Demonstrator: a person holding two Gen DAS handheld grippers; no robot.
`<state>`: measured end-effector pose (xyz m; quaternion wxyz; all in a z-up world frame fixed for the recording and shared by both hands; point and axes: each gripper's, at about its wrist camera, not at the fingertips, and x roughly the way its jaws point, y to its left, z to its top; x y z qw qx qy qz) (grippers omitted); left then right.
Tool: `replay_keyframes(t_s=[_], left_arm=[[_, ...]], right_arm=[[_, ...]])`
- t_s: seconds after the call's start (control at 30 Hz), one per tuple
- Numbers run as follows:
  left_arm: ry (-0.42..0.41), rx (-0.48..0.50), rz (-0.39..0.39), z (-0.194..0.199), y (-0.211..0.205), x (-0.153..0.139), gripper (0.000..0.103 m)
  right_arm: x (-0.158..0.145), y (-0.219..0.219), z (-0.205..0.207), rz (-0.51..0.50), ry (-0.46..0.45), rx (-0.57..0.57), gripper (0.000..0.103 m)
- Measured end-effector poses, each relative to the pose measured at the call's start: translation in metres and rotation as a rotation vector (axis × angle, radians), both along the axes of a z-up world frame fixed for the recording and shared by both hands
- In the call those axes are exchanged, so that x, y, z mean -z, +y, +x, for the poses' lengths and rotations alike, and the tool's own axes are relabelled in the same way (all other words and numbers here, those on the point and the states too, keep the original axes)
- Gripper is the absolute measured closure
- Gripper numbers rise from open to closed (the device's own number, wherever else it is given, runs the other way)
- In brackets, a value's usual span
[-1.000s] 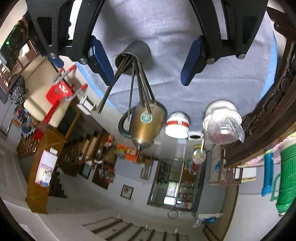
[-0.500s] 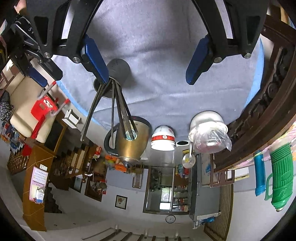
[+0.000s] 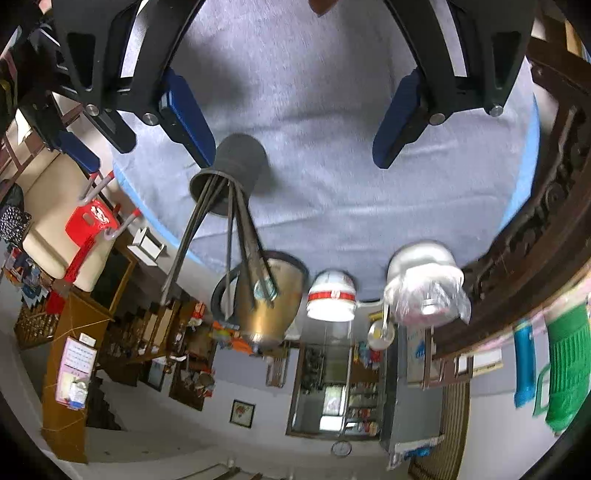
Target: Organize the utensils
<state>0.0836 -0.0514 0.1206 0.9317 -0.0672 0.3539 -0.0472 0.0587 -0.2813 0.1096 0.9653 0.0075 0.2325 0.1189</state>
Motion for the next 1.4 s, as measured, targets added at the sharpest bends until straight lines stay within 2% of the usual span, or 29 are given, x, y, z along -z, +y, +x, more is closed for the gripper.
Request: replay_keyframes(t_s=[0.1,0.23,0.27,0.37,1.0,1.4], left_arm=[[0.049,-0.013,-0.013,0.006,0.002,0.014,0.015],[0.048,-0.012,0.012,0.008,-0.002,0.020,0.014],[0.046,-0.009,0.019,0.007,-0.004,0.020,0.010],[0.028,-0.011,0.035,0.005,-0.006,0.017,0.003],[-0.061,-0.005,0.168,0.002,-0.028,-0.007,0.000],[-0.073,0.034,0.177,0.004,-0.041,-0.011,0.000]], right_arm=[[0.005,-0.001,-0.004,-0.018,0.004,0.001,0.024],[0.005,-0.005,-0.008,-0.025,-0.003,0.018,0.024],[0.004,-0.005,-0.008,-0.026,-0.006,0.020,0.024],[-0.002,-0.003,-0.012,-0.037,-0.029,0.016,0.024],[-0.015,-0.003,-0.007,-0.052,-0.068,0.033,0.024],[-0.019,-0.006,0.001,-0.053,-0.080,0.039,0.024]])
